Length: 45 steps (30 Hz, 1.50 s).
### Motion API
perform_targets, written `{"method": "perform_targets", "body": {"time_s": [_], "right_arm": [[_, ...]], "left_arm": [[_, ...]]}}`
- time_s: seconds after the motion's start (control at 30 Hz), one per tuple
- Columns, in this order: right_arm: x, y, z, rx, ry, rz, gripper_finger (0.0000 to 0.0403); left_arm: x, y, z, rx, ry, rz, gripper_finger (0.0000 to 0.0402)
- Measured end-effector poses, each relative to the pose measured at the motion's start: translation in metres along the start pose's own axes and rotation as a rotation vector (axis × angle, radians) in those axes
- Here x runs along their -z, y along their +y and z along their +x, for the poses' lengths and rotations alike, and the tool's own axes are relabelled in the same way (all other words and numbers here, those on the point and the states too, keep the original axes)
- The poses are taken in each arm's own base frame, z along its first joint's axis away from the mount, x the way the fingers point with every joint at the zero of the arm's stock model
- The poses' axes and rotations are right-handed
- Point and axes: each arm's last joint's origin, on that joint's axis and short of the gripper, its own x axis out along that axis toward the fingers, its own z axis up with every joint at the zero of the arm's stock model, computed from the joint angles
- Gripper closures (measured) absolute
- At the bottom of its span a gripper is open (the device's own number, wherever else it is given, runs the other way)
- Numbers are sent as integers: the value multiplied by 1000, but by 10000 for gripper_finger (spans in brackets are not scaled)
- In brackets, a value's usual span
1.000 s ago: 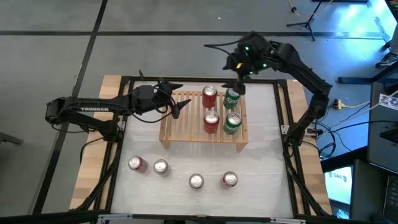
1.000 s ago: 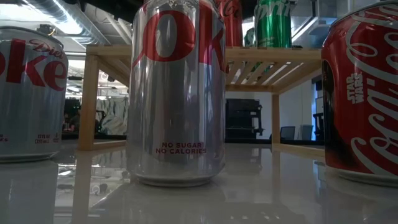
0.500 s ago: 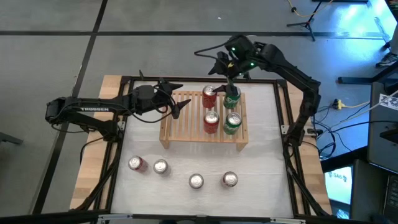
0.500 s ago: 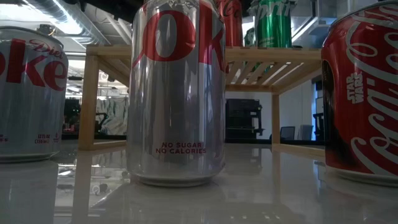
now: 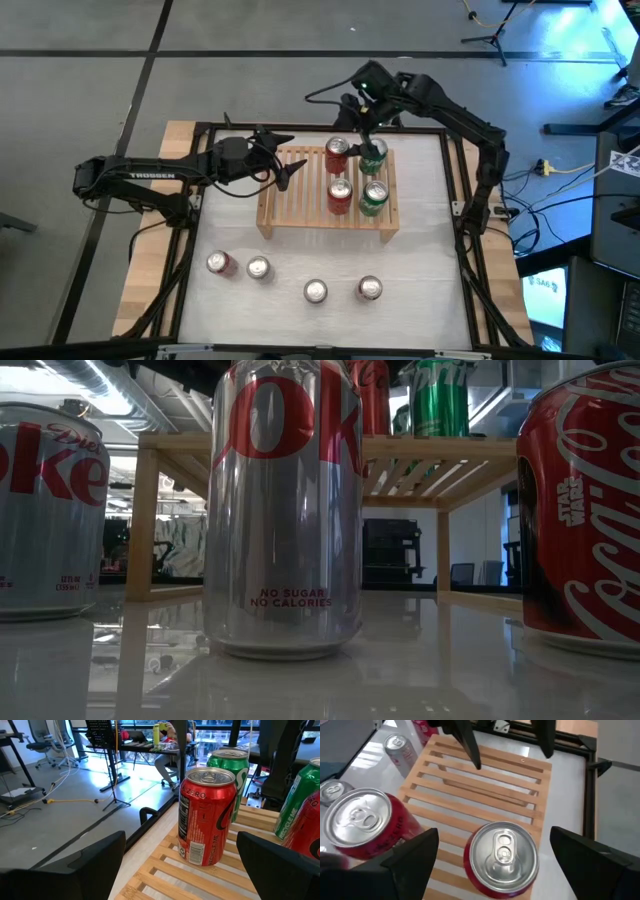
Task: Place canned beverage on shelf
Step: Adjust the black red soda can on the shelf
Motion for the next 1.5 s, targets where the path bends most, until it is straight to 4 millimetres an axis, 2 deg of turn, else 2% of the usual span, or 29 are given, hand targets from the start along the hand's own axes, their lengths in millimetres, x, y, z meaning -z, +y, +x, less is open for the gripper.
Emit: {"method": "perform_targets", "body": {"time_s": [0.27, 0.5, 0.7, 1.07, 1.33, 1.5], "right_arm": [[-2, 3, 19, 83, 113, -43, 27], [6, -1, 29, 58, 168, -13, 27], [7, 0, 32, 44, 185, -2, 33], [7, -1, 32, 60, 184, 25, 113], [8, -2, 31, 134, 219, 144, 96], [9, -1, 29, 148, 231, 211, 106]], "left_arm": [[0, 0, 0, 0, 1, 0, 29], [0, 0, 0, 0, 2, 1, 29], [0, 0, 0, 0, 2, 1, 29], [0, 0, 0, 0, 2, 1, 29], [0, 0, 0, 0, 2, 1, 29], [0, 0, 0, 0, 2, 1, 29]]}}
